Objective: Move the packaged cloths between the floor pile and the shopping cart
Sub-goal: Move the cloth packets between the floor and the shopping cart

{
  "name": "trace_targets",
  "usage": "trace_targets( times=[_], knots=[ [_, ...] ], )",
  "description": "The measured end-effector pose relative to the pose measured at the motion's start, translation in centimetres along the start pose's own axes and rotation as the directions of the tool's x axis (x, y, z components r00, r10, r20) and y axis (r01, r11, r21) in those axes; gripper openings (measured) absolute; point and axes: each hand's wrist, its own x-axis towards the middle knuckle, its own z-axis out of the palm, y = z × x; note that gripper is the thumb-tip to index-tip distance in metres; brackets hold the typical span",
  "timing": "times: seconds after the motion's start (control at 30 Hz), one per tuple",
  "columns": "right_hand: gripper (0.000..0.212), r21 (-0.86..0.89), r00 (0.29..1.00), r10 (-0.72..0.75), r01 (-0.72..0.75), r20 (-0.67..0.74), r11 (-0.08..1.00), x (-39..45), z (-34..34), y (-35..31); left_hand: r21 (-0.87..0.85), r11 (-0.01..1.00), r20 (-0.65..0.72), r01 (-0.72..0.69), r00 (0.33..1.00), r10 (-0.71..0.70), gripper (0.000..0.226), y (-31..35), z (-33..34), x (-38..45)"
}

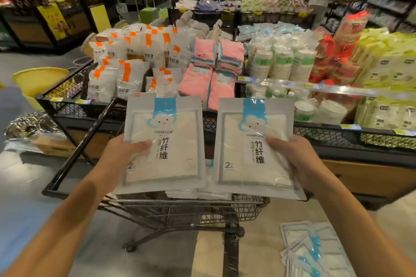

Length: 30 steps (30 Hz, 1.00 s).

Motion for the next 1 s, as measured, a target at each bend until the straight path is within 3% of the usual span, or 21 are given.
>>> trace_targets(
  times=[0.4, 0.53, 0.63, 0.8, 1.0],
  knots=[
    [0.026, 0.051, 0.992, 0.117, -0.119, 0.045, 0.992, 15.1, 2.0, 1.6, 0.02, 0.993, -0.08, 0.118, 0.99, -0.116, 0.025, -2.5, 1.8, 12.0],
    [0.023, 0.064, 0.981, 0.179, -0.184, 0.073, 0.981, 19.6, 2.0, 3.5, -0.068, 0.984, -0.098, 0.163, 0.981, -0.169, 0.016, -4.5, 3.2, 15.6],
    [0.026, 0.05, 0.972, 0.23, -0.232, 0.052, 0.971, 22.1, 2.1, 5.4, -0.16, 0.961, -0.097, 0.224, 0.966, -0.241, 0.021, -6.6, 3.9, 18.1],
    [0.033, -0.036, 0.954, 0.299, -0.299, -0.023, 0.954, 25.1, 2.4, 9.7, -0.117, 0.941, -0.038, 0.319, 0.945, -0.325, 0.041, -11.2, 4.4, 21.9],
    [0.02, -0.112, 0.93, 0.356, -0.365, -0.091, 0.924, 28.1, 3.6, 15.2, -0.051, 0.917, 0.0, 0.396, 0.918, -0.397, 0.02, -18.0, 4.7, 27.2]
  ],
)
